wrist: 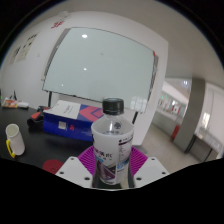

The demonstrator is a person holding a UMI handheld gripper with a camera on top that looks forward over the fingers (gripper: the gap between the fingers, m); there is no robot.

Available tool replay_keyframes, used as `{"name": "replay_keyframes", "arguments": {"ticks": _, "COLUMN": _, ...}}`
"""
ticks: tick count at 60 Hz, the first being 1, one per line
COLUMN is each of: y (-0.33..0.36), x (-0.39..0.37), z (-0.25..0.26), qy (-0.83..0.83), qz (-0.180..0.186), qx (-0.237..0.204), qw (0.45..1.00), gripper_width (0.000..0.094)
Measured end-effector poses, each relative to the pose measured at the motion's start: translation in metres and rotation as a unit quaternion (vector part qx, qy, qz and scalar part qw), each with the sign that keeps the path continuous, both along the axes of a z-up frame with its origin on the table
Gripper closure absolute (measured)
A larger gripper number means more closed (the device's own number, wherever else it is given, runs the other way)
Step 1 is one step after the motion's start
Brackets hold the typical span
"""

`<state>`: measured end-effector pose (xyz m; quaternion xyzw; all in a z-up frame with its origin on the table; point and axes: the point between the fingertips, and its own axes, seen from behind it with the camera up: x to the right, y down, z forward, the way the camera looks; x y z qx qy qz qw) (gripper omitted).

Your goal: Pour water

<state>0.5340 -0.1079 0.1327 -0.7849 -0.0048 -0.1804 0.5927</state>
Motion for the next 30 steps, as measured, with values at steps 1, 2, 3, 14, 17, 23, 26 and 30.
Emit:
{"name": "replay_keyframes", "arguments": {"ticks": 1, "y": 0.0, "x": 0.0, "z": 0.009, "qy": -0.016, "qz": -0.003, "qx": 0.002, "qw": 1.0, "gripper_width": 0.0542}}
{"name": "replay_keyframes", "arguments": {"ticks": 2, "y": -0.001, "x": 0.0, "z": 0.019, "qy": -0.033, "qz": -0.008, "qx": 0.005, "qw": 0.999, "gripper_width": 0.0546}}
{"name": "replay_keyframes", "arguments": {"ticks": 3, "y": -0.002, "x": 0.001, "z": 0.03, "qy": -0.05, "qz": -0.014, "qx": 0.008, "qw": 0.999, "gripper_width": 0.0545}}
{"name": "replay_keyframes", "arguments": {"ticks": 14, "y": -0.001, "x": -0.043, "z": 0.145, "qy": -0.311, "qz": -0.04, "qx": 0.033, "qw": 0.949, "gripper_width": 0.0546}}
{"name": "replay_keyframes", "arguments": {"ticks": 17, "y": 0.007, "x": -0.065, "z": 0.167, "qy": -0.388, "qz": -0.031, "qx": 0.039, "qw": 0.92, "gripper_width": 0.0545}}
{"name": "replay_keyframes", "arguments": {"ticks": 23, "y": 0.024, "x": -0.122, "z": 0.18, "qy": -0.522, "qz": 0.004, "qx": 0.035, "qw": 0.852, "gripper_width": 0.0545}}
{"name": "replay_keyframes", "arguments": {"ticks": 26, "y": 0.032, "x": -0.154, "z": 0.178, "qy": -0.578, "qz": 0.03, "qx": 0.029, "qw": 0.815, "gripper_width": 0.0543}}
{"name": "replay_keyframes", "arguments": {"ticks": 30, "y": 0.043, "x": -0.188, "z": 0.162, "qy": -0.645, "qz": 0.063, "qx": 0.011, "qw": 0.762, "gripper_width": 0.0547}}
